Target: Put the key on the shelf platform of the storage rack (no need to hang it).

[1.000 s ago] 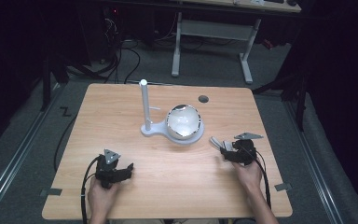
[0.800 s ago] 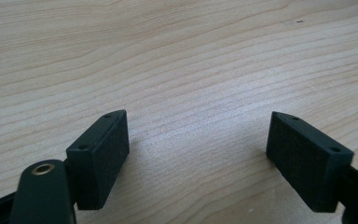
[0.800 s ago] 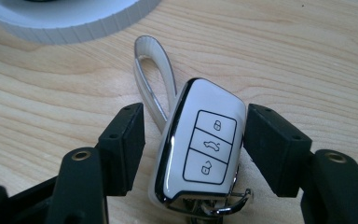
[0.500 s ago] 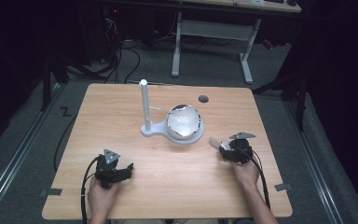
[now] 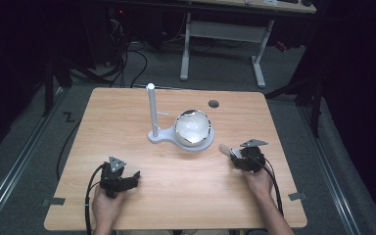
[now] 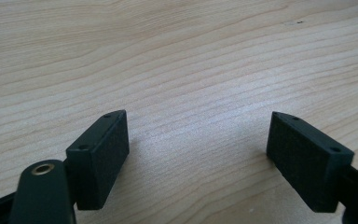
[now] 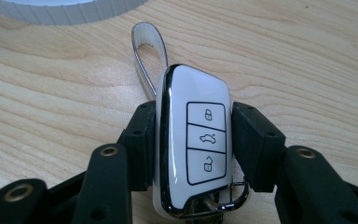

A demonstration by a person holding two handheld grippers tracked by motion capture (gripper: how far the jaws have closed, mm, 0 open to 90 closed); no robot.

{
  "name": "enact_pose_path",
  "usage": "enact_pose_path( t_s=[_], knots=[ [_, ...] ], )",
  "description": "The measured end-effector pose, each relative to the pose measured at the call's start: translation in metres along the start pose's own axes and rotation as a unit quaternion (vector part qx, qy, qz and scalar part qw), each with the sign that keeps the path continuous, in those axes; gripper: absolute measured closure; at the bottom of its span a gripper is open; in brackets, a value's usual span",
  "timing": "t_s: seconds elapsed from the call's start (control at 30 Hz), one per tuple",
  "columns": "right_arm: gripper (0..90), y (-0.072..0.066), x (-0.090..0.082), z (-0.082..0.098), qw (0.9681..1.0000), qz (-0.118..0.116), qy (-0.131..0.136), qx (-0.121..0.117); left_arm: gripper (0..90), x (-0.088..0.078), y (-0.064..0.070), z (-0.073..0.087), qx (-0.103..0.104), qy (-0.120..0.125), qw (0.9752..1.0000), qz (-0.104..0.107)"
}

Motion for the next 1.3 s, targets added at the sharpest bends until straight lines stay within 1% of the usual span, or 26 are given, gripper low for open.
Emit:
enact_pose_path(
  t_s=[0.13, 0.27, 0.3, 0.33, 0.37, 0.4, 0.43, 0.47, 0.53, 0.63, 0.73, 0.83, 1.0, 1.13, 1.3],
  knots=[
    [55.4, 0.0, -0.001, 0.0, 1.0, -0.001, 0.003, -0.001, 21.4, 0.0, 0.0, 0.0, 0.0, 0.0, 1.0, 0.0],
    [59.3, 0.0, -0.004, -0.002, 0.9999, -0.003, 0.01, -0.001, 21.3, 0.0, 0.0, 0.0, 0.0, 0.0, 1.0, 0.001],
    [62.4, 0.001, -0.005, -0.004, 0.9999, -0.001, 0.014, -0.003, 21.4, 0.0, 0.0, 0.0, 0.0, 0.0, 1.0, 0.001],
    [73.0, 0.002, -0.009, -0.007, 0.9996, 0.005, 0.027, -0.007, 21.4, 0.0, 0.0, 0.0, -0.001, 0.0, 1.0, 0.001],
    [76.0, 0.004, -0.015, -0.013, 0.999, 0.011, 0.041, -0.01, 21.3, 0.0, 0.0, 0.0, -0.001, 0.0, 1.0, 0.001],
    [76.0, 0.003, -0.016, -0.013, 0.9996, -0.008, 0.028, 0.002, 21.4, 0.0, 0.0, 0.0, -0.001, 0.001, 1.0, 0.001],
    [76.3, 0.004, -0.014, -0.012, 0.9998, -0.001, 0.021, -0.005, 21.4, 0.0, 0.0, 0.0, -0.001, 0.0, 1.0, 0.001],
    [76.2, 0.005, -0.013, -0.012, 0.9995, 0.007, 0.024, -0.019, 21.3, 0.0, 0.0, 0.0, -0.001, 0.0, 1.0, 0.001],
    [76.3, 0.005, -0.013, -0.012, 0.9997, 0.006, 0.02, -0.013, 21.4, 0.0, 0.0, 0.0, -0.001, 0.0, 1.0, 0.002],
    [76.4, 0.004, -0.013, -0.012, 0.9997, -0.001, 0.024, -0.007, 21.4, 0.0, 0.0, 0.0, -0.001, 0.001, 1.0, 0.001],
    [76.6, 0.003, -0.016, -0.013, 0.9995, -0.001, 0.03, -0.008, 21.3, 0.0, 0.0, 0.0, -0.001, 0.0, 1.0, 0.001],
    [76.7, 0.002, -0.023, -0.017, 0.9992, -0.01, 0.038, -0.006, 21.3, 0.0, 0.0, 0.0, -0.001, 0.001, 1.0, 0.001],
    [76.9, 0.0, -0.039, -0.024, 0.9985, -0.011, 0.05, -0.02, 21.4, 0.0, 0.0, 0.0, 0.0, 0.0, 1.0, 0.001],
    [77.0, -0.004, -0.054, -0.032, 0.9976, -0.024, 0.061, -0.022, 21.3, 0.0, 0.0, 0.0, 0.0, 0.0, 1.0, 0.001],
    [77.1, -0.009, -0.066, -0.039, 0.9967, -0.038, 0.066, -0.03, 21.4, 0.0, 0.0, 0.0, 0.0, 0.0, 1.0, 0.001]
  ],
)
Point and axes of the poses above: each handheld gripper's, and its own axes: x roughly forward along the jaws, z roughly out of its underside, y roughly to its right, the point moved 10 cm from there along x, roughly forward along the jaws, and after that the axes turned 13 degrees about x, right-handed, at the moved point
